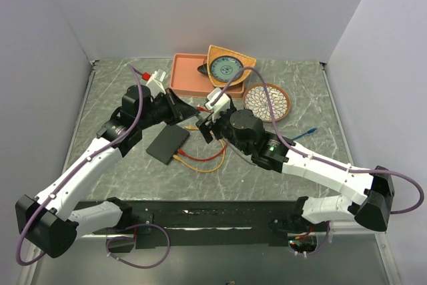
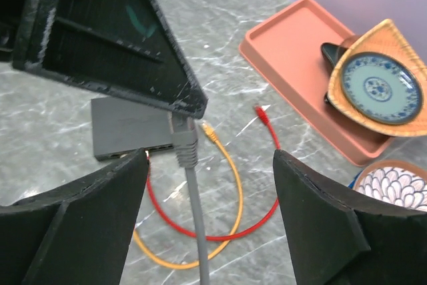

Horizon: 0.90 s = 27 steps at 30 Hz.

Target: Insert the plug into the switch port

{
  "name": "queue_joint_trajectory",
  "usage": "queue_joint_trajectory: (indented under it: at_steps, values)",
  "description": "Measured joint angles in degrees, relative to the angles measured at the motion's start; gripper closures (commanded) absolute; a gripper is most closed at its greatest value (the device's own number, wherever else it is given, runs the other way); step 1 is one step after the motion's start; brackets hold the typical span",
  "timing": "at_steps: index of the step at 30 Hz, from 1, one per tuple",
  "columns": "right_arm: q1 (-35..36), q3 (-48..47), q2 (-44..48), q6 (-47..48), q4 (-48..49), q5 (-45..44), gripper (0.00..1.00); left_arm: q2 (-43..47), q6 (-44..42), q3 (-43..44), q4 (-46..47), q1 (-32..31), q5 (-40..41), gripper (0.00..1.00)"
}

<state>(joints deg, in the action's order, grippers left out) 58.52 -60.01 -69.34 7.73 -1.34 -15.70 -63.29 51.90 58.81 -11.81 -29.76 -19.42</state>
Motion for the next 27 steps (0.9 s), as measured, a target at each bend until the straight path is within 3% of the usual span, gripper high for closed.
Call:
queue_joint_trajectory:
  at_steps: [4, 5, 8, 10, 14, 17, 27]
  values:
    - [0.07, 0.0, -1.62, 0.92, 1.33, -0.83, 0.36, 0.15, 1.42, 0.0, 0.59, 0.04, -0.17, 0.99]
    - [0.07, 0.0, -1.99, 0.96, 1.33, -0.81, 0.46, 0.15, 1.46, 0.0, 0.68, 0.04, -0.17, 0.99]
    - [0.11, 0.0, -2.49, 1.2, 1.36, -0.81, 0.52, 0.24, 1.6, 0.0, 0.83, 0.15, -0.2, 0.99]
    - [0.11, 0.0, -2.47, 1.16, 1.77, -0.74, 0.52, 0.31, 1.62, 0.0, 1.09, 0.26, -0.22, 0.99]
    - [0.11, 0.04, -2.29, 1.09, 2.47, -0.72, 0.38, 0.52, 1.62, 0.0, 1.31, 0.48, -0.24, 0.99]
    - [0.11, 0.39, -1.55, 1.09, 3.39, -0.46, 0.35, 0.57, 1.62, 0.0, 1.31, 0.68, -0.35, 0.99]
    - [0.11, 0.46, -0.9, 0.94, 5.18, -0.33, 0.44, 0.57, 1.62, -0.02, 2.67, 1.18, -2.4, 0.99]
